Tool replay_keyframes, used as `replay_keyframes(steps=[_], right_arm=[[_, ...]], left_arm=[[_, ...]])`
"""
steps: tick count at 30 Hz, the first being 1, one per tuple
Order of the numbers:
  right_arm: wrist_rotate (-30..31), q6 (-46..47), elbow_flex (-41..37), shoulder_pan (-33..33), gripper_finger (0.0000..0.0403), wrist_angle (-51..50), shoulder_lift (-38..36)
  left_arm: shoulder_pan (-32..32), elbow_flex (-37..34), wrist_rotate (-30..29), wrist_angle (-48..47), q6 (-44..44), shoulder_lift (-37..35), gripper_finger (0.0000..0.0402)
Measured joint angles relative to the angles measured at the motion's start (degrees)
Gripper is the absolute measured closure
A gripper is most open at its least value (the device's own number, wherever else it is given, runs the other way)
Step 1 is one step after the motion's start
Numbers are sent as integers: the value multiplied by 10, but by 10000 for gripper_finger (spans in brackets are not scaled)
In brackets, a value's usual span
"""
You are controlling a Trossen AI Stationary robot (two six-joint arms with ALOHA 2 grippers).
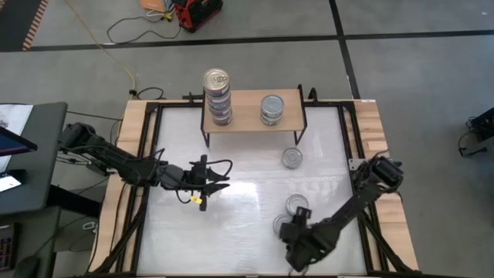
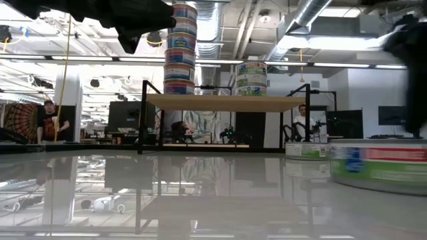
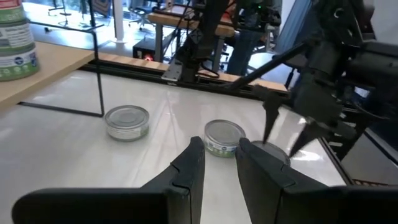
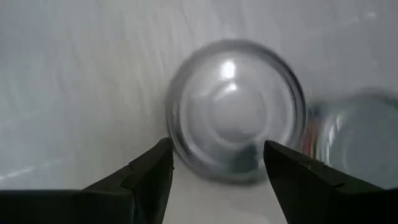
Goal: Stack canned seafood by type on shelf
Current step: Stack the green tuna can on top of the green tuna can
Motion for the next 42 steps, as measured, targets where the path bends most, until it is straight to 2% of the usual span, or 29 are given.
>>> replay_keyframes(steps=[11, 18, 22, 25, 34, 38, 42], right_arm=[[-16, -176, 0, -113, 127, 102, 3], [8, -201, 50, -132, 127, 35, -23], [20, -170, 60, -125, 127, -28, -64], [20, -110, 59, -118, 127, -71, -102], [87, 8, -29, -80, 127, 12, -208], [90, 81, -65, -77, 127, 16, -212], [90, 118, -65, -60, 127, 24, -212]], left_arm=[[-9, 0, 30, -3, 21, -2, 315], [3, 0, 29, -4, -8, 1, 315], [23, 0, 29, 3, -8, 1, 315], [28, 0, 33, 10, 8, 7, 315], [30, 0, 65, 119, 54, 92, 315], [30, 0, 121, 153, 41, 126, 315], [30, 0, 169, 136, 4, 142, 315]])
